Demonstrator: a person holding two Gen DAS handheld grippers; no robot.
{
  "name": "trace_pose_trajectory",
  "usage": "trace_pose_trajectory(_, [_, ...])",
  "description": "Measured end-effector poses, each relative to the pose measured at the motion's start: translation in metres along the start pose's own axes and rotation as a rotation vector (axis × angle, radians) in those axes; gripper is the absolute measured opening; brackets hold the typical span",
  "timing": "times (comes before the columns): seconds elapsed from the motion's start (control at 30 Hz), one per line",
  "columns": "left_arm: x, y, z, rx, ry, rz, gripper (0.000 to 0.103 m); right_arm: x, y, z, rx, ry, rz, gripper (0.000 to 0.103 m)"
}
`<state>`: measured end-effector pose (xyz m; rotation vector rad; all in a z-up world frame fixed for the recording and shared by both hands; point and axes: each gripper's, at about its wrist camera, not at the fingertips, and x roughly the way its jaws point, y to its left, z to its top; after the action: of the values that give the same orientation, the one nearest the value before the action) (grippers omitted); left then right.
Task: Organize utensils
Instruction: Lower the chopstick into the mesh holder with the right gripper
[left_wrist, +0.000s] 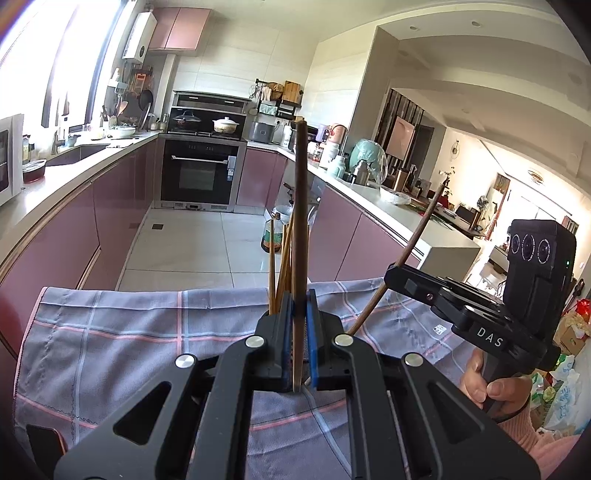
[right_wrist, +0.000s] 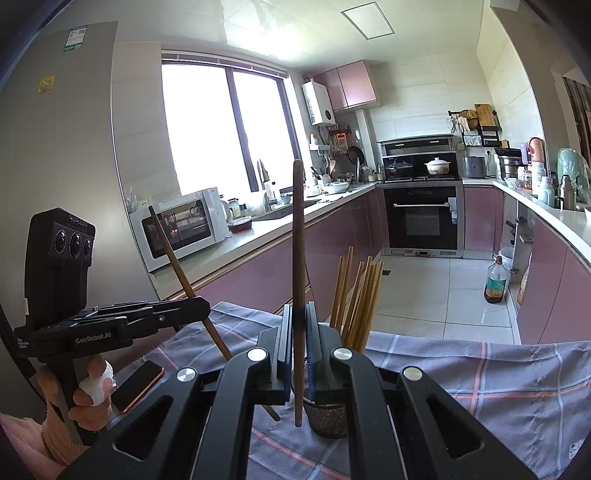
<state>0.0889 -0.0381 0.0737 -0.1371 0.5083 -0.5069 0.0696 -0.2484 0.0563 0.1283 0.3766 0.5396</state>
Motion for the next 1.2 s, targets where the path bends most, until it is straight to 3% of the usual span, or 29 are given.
trace_pose_trajectory(0.93, [0.003,-0.014,0.022,0.056,-0.077,0.025,0.008,0.000,-0.011,0.024,0.001,-0.067,-0.037,0.005])
trace_pose_trajectory(1.2, [0.016,-0.021,0.017,0.059,-0.051,0.036,0.008,0.016,-0.016,0.023,0.007,-0.041,-0.067,0.005])
